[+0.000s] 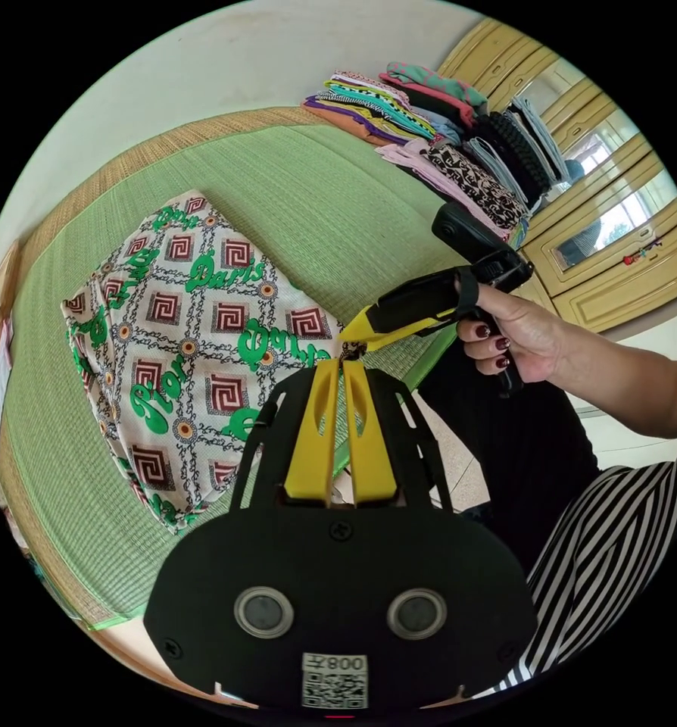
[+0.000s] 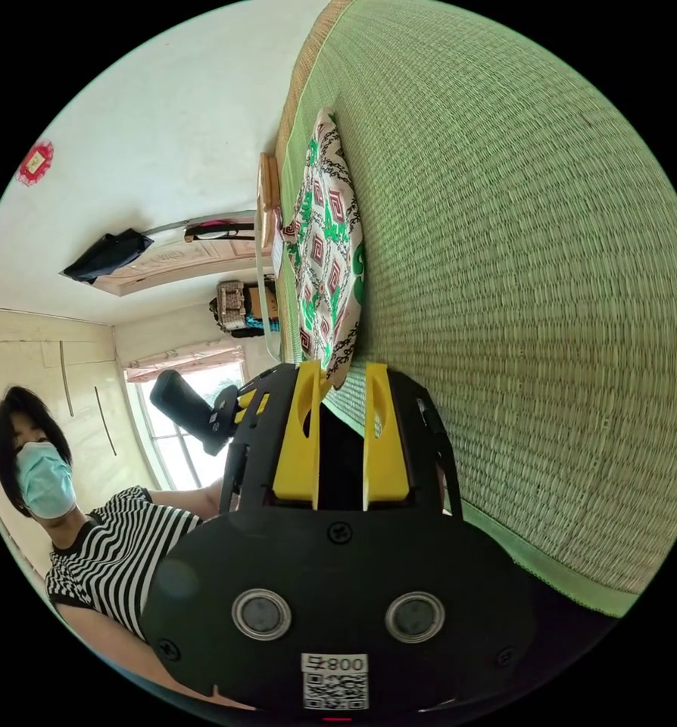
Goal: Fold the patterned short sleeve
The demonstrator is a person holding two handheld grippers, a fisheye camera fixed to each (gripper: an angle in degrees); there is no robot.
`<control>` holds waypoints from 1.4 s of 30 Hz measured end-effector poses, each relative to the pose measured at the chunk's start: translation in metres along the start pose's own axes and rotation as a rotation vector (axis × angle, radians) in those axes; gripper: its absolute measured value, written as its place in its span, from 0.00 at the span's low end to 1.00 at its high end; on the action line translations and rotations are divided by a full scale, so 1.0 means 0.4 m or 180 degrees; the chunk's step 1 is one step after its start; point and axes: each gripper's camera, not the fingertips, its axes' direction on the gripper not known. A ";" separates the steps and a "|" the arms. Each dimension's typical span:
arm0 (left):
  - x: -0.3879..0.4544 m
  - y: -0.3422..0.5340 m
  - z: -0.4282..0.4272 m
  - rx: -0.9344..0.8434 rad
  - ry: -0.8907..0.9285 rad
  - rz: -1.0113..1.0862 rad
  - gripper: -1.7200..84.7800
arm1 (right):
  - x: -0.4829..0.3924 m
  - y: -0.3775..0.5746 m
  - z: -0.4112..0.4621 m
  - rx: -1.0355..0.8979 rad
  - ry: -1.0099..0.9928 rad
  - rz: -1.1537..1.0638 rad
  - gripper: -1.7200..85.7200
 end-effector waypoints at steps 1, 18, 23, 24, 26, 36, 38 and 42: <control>-0.013 0.006 -0.003 0.0000 0.0013 -0.0015 0.03 | 0.005 -0.004 -0.004 -0.0006 -0.0030 0.0010 0.09; -0.452 0.357 -0.107 0.0725 0.1758 -0.2153 0.04 | 0.015 0.010 -0.123 -0.0024 -0.0297 0.0011 0.04; -0.579 0.480 -0.089 0.1113 0.2552 -0.2924 0.10 | -0.024 0.009 -0.153 -0.0035 -0.0454 -0.0101 0.03; -0.590 0.485 -0.088 0.1130 0.2612 -0.2968 0.11 | -0.029 0.009 -0.156 -0.0038 -0.0466 -0.0117 0.03; -0.633 0.503 -0.088 0.1195 0.2784 -0.3160 0.12 | -0.047 0.008 -0.167 -0.0043 -0.0494 -0.0165 0.04; -0.743 0.560 -0.113 0.1384 0.2763 -0.3717 0.13 | -0.087 0.036 -0.221 -0.0018 -0.0469 -0.0262 0.04; -0.761 0.569 -0.117 0.1429 0.2757 -0.3796 0.13 | -0.086 0.049 -0.233 -0.0005 -0.0490 -0.0245 0.04; -0.779 0.578 -0.119 0.1481 0.2810 -0.3896 0.13 | -0.086 0.069 -0.253 0.0013 -0.0511 -0.0229 0.04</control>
